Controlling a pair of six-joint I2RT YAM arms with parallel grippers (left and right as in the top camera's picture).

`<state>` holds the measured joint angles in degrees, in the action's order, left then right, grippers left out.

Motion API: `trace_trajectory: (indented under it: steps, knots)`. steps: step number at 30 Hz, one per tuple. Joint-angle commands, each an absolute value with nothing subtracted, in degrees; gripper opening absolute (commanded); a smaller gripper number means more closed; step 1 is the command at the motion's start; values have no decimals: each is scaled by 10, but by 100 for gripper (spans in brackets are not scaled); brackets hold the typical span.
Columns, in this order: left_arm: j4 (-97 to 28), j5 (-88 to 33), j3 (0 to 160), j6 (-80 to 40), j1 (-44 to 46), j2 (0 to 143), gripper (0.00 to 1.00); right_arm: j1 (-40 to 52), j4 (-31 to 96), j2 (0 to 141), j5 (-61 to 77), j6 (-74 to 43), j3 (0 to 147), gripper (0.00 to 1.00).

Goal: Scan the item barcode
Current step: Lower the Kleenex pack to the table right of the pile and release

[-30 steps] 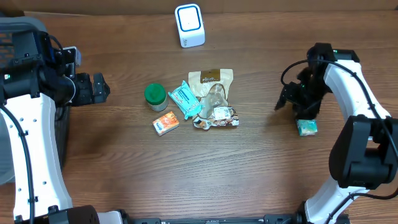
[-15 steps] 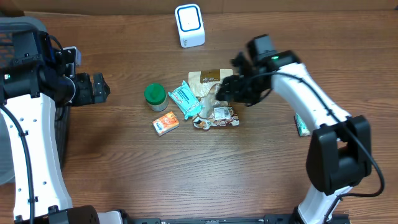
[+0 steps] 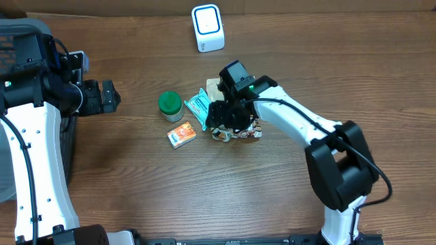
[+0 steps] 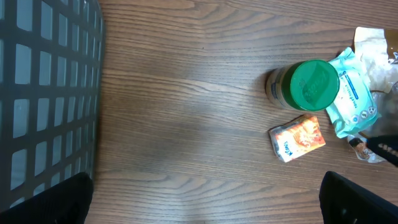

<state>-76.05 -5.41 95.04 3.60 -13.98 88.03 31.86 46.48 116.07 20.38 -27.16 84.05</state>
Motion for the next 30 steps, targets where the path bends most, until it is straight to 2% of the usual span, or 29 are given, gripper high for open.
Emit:
trace_trajectory:
  steps: [1, 6, 13, 21, 25, 30]
  knots:
    - [-760, -60, 950, 45, -142, 880, 100, 314, 469, 1169, 185, -300, 835, 67]
    - [-760, -60, 950, 45, -142, 880, 100, 311, 503, 1169, 119, -300, 835, 67]
    - [-760, -60, 950, 45, -142, 880, 100, 274, 587, 1169, 6, -294, 835, 73]
    - [-760, -60, 950, 45, -142, 880, 100, 196, 632, 1169, -2, -170, 845, 80]
    - [-760, -60, 950, 45, -142, 880, 100, 149, 624, 1169, -7, -167, 854, 81]
    - [-760, -60, 950, 45, -142, 880, 100, 85, 618, 1169, 55, -182, 893, 81]
